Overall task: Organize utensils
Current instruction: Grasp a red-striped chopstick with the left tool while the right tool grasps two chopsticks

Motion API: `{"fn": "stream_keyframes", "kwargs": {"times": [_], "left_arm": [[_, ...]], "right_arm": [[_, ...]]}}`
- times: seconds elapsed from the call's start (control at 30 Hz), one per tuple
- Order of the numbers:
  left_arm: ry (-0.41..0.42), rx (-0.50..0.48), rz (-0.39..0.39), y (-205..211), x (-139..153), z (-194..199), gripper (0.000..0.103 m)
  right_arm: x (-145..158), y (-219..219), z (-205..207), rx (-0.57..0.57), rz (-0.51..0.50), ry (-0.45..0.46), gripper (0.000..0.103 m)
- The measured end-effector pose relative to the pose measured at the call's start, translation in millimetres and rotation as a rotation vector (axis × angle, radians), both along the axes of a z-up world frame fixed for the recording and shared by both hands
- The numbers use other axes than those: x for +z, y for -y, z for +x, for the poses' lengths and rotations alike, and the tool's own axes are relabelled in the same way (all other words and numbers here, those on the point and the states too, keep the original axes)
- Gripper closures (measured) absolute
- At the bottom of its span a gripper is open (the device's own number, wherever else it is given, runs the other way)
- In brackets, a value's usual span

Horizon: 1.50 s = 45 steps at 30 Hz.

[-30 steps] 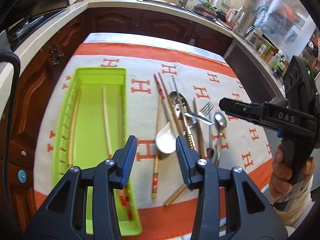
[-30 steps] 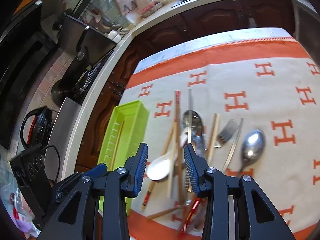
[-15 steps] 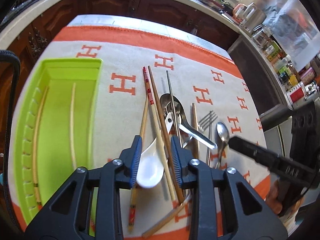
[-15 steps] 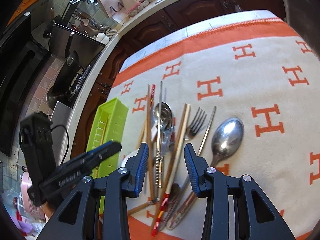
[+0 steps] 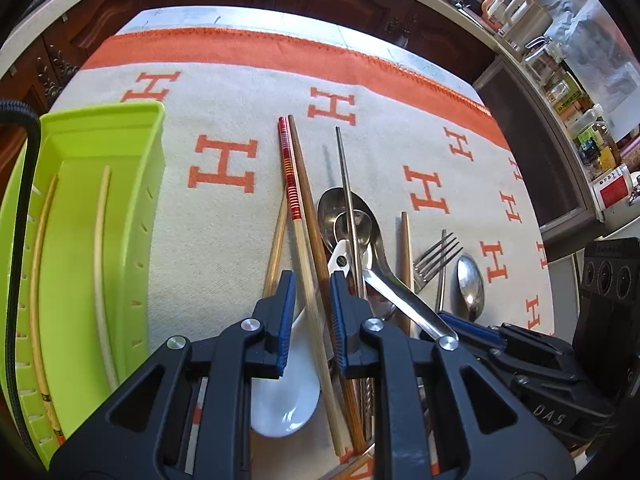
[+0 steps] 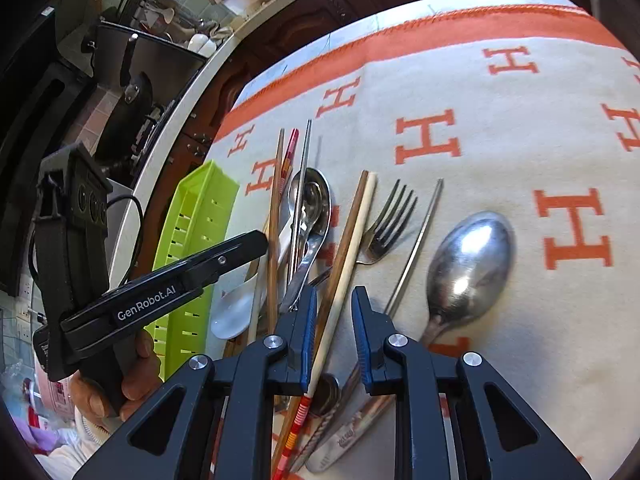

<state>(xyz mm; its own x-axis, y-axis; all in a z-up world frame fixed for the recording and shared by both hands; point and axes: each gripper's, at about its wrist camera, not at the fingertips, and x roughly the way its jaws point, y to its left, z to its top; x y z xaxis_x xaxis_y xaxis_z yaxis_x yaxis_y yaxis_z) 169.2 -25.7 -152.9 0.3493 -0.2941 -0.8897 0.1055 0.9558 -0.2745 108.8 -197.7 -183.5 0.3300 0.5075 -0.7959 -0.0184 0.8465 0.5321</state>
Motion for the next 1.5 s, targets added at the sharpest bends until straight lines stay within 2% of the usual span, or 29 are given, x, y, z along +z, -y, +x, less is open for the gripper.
{"fn": "stream_keyframes", "kwargs": {"times": [0.2,0.4,0.5,0.53,0.87,0.93,1.07,1.2,1.23,1.33,1.5], "left_arm": [[-0.01,-0.006,-0.019,2,-7,4,0.091],[-0.014,-0.003,-0.042,-1,-9,4,0.094],[-0.009,0.005,-0.048,-4,-6,2,0.096],[-0.008,0.007,-0.046,-6,-5,0,0.099],[0.028,0.021,-0.023,-14,5,-10,0.1],[0.046,0.023,-0.02,-16,11,-15,0.1],[0.057,0.013,-0.034,-19,19,-22,0.1],[0.064,0.014,-0.041,-22,26,-28,0.1],[0.066,0.016,-0.043,-23,27,-29,0.1],[0.069,0.016,-0.047,-26,30,-33,0.1],[0.077,0.017,-0.055,-31,36,-40,0.1]], "right_arm": [[-14,-9,8,0.005,0.012,-0.017,0.087],[-19,-9,9,0.001,0.064,-0.023,0.091],[-15,-9,7,-0.002,0.075,-0.011,0.101],[-14,-6,4,-0.002,0.079,-0.011,0.102],[-11,-2,-3,-0.001,0.072,-0.029,0.102],[-13,-1,-3,0.001,0.064,-0.042,0.099],[-16,-3,-5,0.003,0.072,-0.049,0.081],[-15,-15,-5,0.027,0.05,-0.035,0.078],[-15,-17,-5,0.032,0.043,-0.031,0.079],[-17,-22,-6,0.046,0.045,-0.043,0.095],[-9,-24,-14,0.036,0.033,-0.008,0.095]]}}
